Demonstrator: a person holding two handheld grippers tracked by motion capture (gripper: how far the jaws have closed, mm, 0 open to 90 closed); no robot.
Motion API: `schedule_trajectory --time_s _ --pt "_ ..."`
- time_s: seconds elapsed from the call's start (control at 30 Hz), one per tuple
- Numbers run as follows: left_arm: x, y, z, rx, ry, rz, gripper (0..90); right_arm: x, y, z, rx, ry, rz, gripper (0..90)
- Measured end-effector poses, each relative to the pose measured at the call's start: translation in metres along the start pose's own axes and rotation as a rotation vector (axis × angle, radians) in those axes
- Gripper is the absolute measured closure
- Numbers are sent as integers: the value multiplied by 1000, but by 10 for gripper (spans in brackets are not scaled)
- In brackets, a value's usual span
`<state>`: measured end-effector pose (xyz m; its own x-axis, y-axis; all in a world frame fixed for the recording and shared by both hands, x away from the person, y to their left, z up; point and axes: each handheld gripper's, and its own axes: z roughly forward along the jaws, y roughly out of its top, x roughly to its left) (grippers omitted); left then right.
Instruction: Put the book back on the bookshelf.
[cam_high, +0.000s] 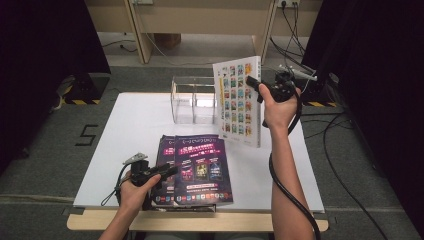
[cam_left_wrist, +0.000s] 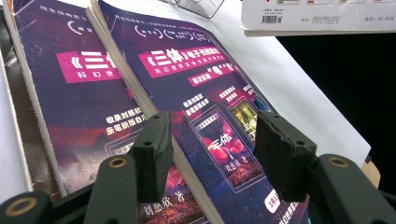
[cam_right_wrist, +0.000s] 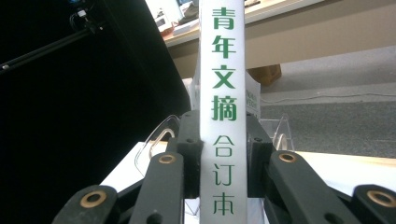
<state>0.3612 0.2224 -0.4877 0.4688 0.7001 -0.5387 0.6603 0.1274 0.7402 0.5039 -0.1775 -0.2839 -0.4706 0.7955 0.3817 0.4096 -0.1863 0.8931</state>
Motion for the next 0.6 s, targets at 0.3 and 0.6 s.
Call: schedule_trajectory --time_s 0.3,0.6 --pt "0 0 0 2 -1 0 460 1 3 6 -6 -13 -1 744" --pt "0 0 1 3 -5 -4 459 0 7 12 -7 -23 -1 744"
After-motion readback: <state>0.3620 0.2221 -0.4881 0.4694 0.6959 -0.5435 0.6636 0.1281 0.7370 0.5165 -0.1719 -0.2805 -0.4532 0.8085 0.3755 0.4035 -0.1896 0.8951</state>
